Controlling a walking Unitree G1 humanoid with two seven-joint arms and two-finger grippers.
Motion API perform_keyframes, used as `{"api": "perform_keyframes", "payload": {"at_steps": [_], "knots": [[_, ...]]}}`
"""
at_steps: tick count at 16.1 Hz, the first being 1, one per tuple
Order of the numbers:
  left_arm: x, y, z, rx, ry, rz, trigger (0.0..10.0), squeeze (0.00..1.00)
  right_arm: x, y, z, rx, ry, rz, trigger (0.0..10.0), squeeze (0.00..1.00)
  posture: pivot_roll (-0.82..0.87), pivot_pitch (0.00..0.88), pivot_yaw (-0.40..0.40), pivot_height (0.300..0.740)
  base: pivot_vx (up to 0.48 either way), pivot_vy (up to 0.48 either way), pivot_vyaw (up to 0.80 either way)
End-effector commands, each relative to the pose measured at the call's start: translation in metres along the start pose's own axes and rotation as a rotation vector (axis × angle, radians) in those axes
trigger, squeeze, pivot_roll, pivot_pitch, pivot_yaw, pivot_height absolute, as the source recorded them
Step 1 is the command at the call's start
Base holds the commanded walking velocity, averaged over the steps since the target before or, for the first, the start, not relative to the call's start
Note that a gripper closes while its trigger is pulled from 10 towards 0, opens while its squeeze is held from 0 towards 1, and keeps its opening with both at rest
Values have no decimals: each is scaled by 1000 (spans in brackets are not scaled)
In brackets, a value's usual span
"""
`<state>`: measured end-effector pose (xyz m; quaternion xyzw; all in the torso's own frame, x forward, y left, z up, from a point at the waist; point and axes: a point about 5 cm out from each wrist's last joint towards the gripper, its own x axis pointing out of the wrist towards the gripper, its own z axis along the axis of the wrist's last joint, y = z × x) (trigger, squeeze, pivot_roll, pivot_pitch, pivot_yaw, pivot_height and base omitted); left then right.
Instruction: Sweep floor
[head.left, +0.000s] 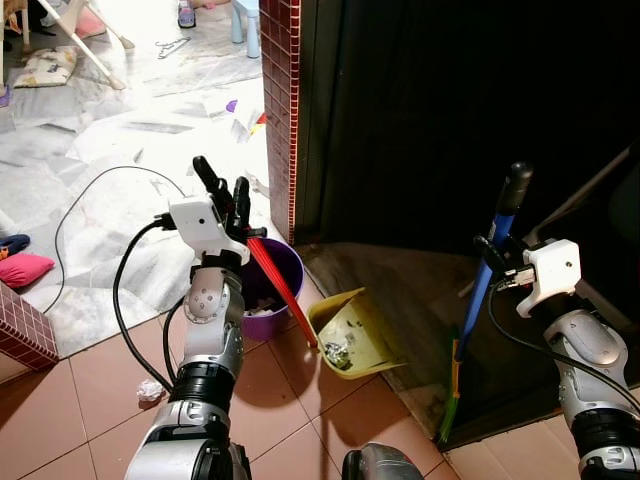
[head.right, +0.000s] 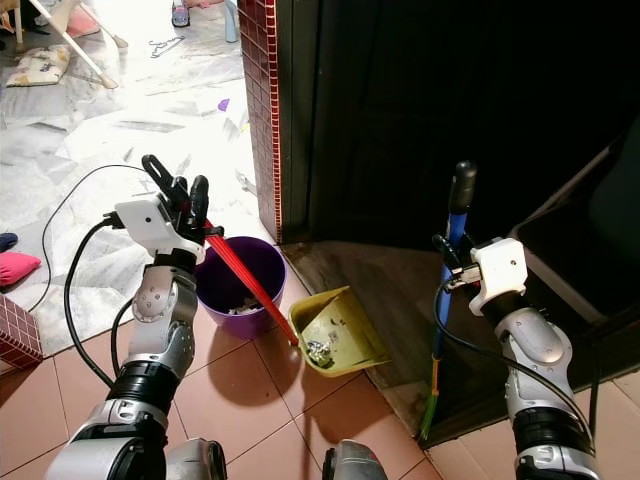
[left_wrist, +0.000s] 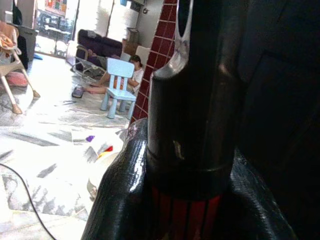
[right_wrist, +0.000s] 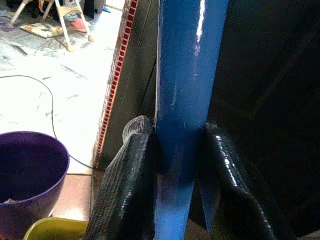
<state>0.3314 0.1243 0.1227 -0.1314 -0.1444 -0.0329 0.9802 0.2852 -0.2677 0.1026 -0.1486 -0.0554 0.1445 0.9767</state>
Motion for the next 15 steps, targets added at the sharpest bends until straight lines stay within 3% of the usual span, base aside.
{"api": "perform_keyframes", "payload": {"at_steps": [1,3,4,5,6,7,9,12,15], "knots": [[7,-6,13,-8,-74,-19,10000,0,3,-5,8,-30,-35,-6,10000,0,-270,0,-44,740,0,0,0],[4,-5,14,37,-70,-12,10000,0,4,-3,8,-21,-38,-8,10000,0,-266,0,-43,740,0,0,0],[-16,7,0,128,19,-28,10000,0,32,38,20,181,-123,68,10000,0,-143,0,3,740,0,0,0],[-41,23,-15,226,136,-37,10000,0,64,99,51,449,-250,229,10000,0,-140,0,11,740,0,0,0],[-47,28,-18,245,162,-32,10000,0,72,118,59,418,-275,270,10000,0,-136,0,13,740,0,0,0],[-46,30,-18,259,167,-22,10000,0,79,118,55,325,-237,188,10000,0,-127,0,13,740,0,0,0],[-45,36,-19,275,182,6,10000,0,83,113,54,274,-230,114,10000,0,-124,0,18,740,0,0,0],[-50,46,-14,302,200,47,10000,0,76,105,50,275,-181,68,10000,0,-121,0,17,740,0,0,0],[-50,49,-12,315,197,61,10000,0,67,103,43,298,-174,131,10000,0,-122,0,10,740,0,0,0]]}}
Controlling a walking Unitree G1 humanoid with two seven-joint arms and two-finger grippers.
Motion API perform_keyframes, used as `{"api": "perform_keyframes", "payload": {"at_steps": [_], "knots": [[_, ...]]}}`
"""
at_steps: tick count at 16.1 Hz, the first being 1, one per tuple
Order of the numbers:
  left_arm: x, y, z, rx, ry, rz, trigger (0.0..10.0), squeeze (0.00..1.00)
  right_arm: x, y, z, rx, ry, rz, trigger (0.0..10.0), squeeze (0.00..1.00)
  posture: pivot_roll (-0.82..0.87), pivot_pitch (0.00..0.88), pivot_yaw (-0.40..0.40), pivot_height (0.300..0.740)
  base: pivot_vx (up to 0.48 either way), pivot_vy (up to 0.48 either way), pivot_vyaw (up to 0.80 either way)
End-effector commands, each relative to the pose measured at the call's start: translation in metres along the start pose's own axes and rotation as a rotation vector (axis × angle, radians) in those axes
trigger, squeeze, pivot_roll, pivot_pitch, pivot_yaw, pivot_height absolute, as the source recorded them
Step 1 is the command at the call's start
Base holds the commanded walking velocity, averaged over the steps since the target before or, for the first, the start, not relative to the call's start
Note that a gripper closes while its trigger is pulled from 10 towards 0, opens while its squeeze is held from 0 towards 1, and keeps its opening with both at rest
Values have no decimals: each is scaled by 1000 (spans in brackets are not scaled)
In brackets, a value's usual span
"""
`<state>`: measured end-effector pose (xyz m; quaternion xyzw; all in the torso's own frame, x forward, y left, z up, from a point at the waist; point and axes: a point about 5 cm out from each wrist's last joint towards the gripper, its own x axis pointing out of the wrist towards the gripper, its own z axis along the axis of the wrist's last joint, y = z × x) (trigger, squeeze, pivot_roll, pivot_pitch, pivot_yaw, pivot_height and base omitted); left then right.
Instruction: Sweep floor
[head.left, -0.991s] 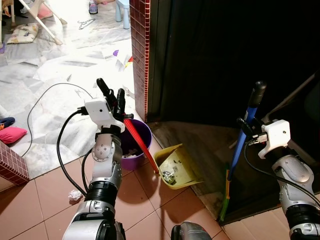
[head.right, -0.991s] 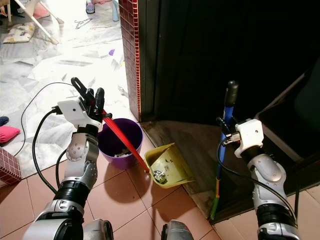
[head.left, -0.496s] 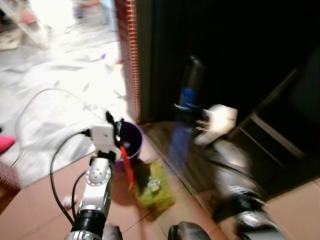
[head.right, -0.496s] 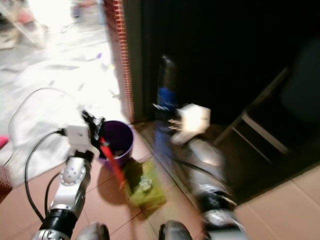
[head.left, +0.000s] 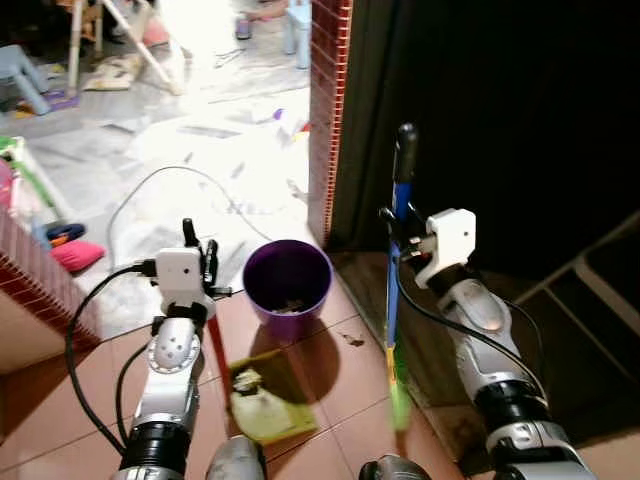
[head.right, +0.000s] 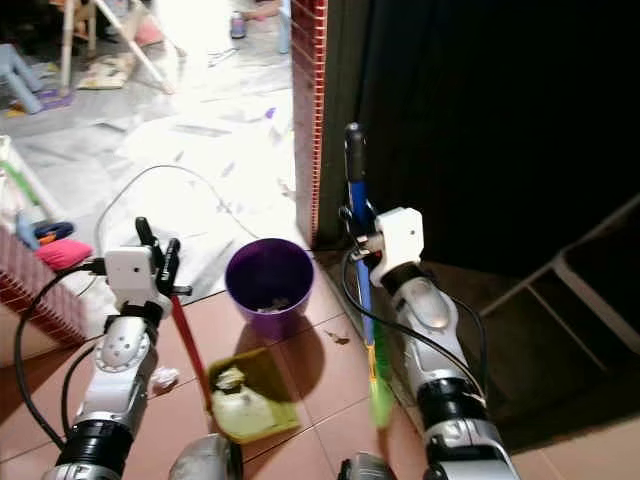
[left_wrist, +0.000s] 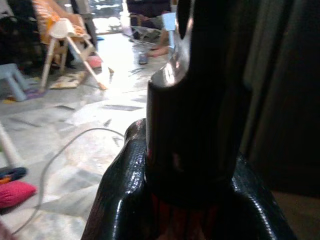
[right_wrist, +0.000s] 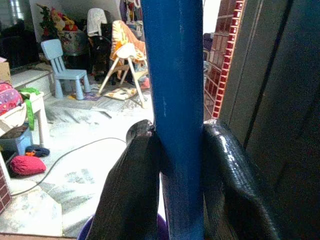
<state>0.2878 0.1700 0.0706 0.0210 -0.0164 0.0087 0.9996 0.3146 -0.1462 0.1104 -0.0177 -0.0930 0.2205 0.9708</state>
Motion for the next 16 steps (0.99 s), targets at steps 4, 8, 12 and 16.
{"api": "perform_keyframes", "payload": {"at_steps": [4,8,12,16], "knots": [[5,4,14,-13,-55,29,10000,0,-6,7,3,12,-23,121,10000,0,-122,0,-12,740,0,0,0],[5,5,16,-53,-63,58,10000,0,-22,-4,-6,71,62,134,10000,0,-128,0,-42,740,0,0,0],[-3,6,7,-31,-2,93,10000,0,-28,-12,-4,75,76,66,10000,0,-132,0,-43,740,0,0,0],[-3,3,8,-17,3,40,10000,0,-28,-4,-5,116,44,11,10000,0,-125,0,5,740,0,0,0]]}}
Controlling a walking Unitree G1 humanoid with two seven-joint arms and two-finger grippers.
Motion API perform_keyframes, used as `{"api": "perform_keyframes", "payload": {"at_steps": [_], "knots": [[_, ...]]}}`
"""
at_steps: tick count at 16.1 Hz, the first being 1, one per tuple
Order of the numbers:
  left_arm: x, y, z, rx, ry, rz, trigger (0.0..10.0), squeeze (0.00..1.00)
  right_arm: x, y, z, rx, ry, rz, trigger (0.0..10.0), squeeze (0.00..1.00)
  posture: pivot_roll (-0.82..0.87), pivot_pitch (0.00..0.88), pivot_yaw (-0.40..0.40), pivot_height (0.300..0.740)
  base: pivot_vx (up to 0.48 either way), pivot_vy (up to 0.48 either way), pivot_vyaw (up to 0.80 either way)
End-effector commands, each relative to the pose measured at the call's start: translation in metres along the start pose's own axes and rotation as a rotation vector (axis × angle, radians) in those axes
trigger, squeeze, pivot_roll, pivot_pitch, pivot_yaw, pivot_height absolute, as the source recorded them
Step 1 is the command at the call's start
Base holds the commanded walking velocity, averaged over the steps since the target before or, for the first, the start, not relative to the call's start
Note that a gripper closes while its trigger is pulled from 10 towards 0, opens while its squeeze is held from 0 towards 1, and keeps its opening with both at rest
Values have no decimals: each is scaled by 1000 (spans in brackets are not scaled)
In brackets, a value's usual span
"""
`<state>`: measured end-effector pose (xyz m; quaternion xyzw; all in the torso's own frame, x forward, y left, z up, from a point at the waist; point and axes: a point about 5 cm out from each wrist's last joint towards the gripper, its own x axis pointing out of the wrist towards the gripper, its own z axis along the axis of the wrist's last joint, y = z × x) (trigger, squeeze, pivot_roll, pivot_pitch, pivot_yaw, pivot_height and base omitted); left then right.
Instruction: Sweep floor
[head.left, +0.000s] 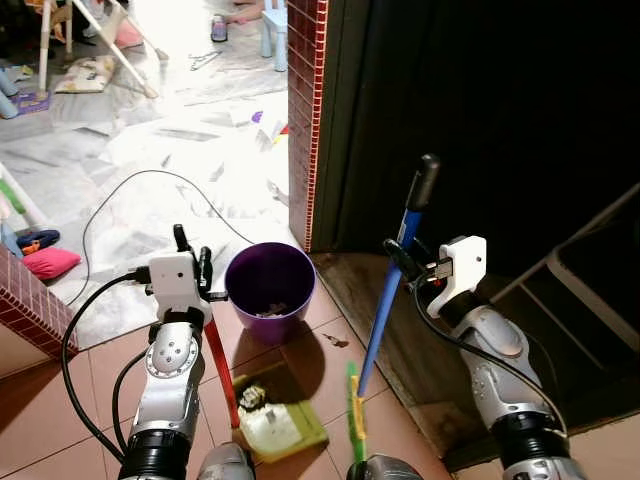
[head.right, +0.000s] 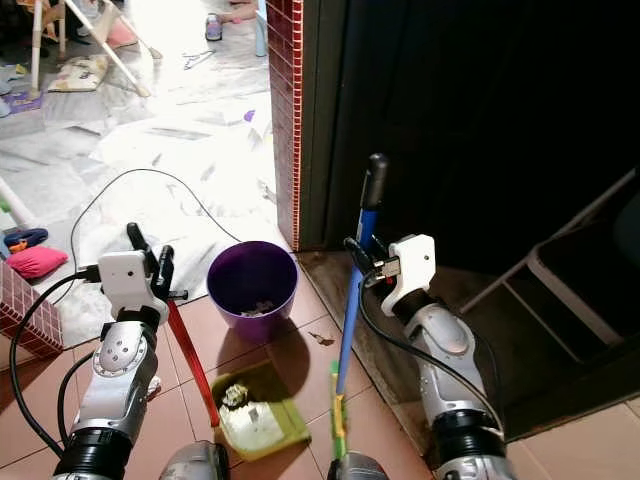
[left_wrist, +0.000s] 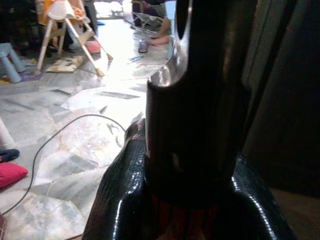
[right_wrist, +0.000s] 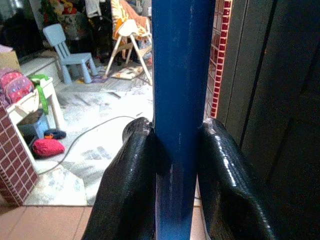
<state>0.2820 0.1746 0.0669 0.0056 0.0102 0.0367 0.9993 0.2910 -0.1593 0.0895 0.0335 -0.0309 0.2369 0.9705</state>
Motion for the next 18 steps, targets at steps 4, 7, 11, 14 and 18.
{"api": "perform_keyframes", "payload": {"at_steps": [4,7,11,14,18], "knots": [[5,2,13,33,-40,-37,10000,0,1,-2,8,14,-50,-77,10000,0,-120,0,28,740,0,0,0],[7,1,15,49,-40,-59,10000,0,1,-3,7,25,-54,-100,10000,0,-118,0,48,740,0,0,0],[6,1,15,61,-31,-80,10000,0,0,-2,7,41,-68,-136,10000,0,-121,0,66,740,0,0,186],[5,1,14,63,-28,-81,10000,0,1,3,7,17,-61,-93,10000,0,-118,0,62,740,0,0,248],[5,1,15,60,-27,-75,10000,0,2,4,7,28,-66,-91,10000,0,-114,0,57,740,0,0,586]]}}
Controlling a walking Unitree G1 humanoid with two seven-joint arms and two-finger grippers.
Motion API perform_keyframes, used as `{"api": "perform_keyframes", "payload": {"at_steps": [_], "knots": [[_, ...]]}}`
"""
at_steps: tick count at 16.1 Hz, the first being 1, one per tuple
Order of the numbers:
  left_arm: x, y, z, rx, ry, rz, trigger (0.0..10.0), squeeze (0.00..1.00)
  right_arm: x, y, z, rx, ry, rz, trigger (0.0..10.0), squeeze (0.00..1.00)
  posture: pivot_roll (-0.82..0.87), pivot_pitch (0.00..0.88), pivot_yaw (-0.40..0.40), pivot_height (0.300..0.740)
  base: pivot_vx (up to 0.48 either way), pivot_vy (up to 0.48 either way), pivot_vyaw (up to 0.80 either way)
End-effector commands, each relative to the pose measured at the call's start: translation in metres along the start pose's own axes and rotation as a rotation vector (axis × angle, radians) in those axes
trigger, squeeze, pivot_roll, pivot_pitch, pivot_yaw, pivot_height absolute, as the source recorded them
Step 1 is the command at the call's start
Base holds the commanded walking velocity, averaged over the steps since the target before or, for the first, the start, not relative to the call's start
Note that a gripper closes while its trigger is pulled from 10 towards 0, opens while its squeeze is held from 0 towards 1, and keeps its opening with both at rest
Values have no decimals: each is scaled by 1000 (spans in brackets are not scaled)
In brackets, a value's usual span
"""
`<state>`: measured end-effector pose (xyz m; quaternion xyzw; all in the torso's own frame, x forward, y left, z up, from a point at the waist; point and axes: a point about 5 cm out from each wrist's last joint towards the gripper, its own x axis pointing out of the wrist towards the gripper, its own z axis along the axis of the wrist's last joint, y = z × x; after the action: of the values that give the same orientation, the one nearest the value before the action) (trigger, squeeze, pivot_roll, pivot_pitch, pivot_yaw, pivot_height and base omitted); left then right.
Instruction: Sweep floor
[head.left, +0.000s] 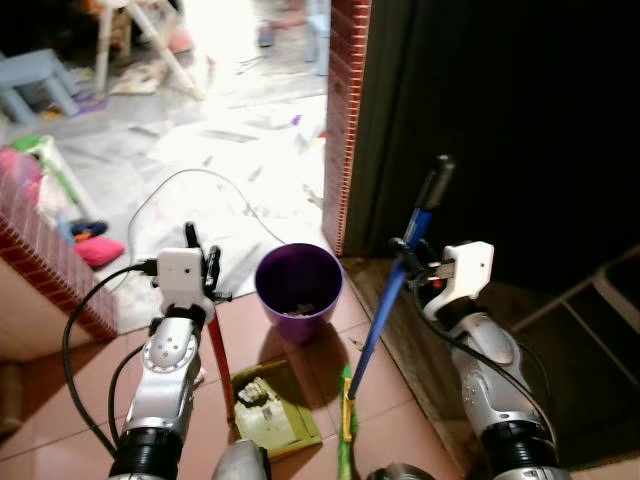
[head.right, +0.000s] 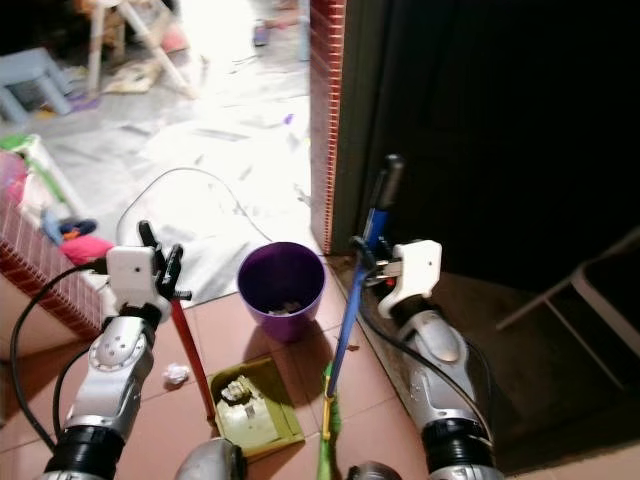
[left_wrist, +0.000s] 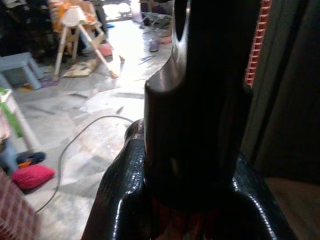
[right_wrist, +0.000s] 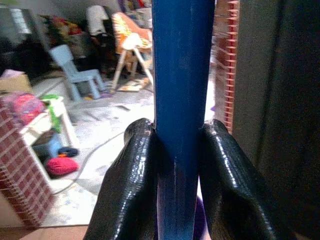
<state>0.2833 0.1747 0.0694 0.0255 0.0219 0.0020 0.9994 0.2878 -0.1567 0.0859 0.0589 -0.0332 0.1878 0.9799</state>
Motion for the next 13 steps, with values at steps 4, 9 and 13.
{"api": "perform_keyframes", "payload": {"at_steps": [4,9,13], "knots": [[2,2,11,15,-48,0,10000,0,2,-4,10,-23,-35,15,10000,0,-118,0,49,740,0,0,0],[2,0,11,10,-45,2,10000,0,2,-5,11,-28,-31,21,10000,0,-123,0,44,740,-103,0,0],[3,0,10,7,-44,2,10000,0,2,-6,12,-28,-31,23,10000,0,-129,0,45,740,-272,0,0]]}}
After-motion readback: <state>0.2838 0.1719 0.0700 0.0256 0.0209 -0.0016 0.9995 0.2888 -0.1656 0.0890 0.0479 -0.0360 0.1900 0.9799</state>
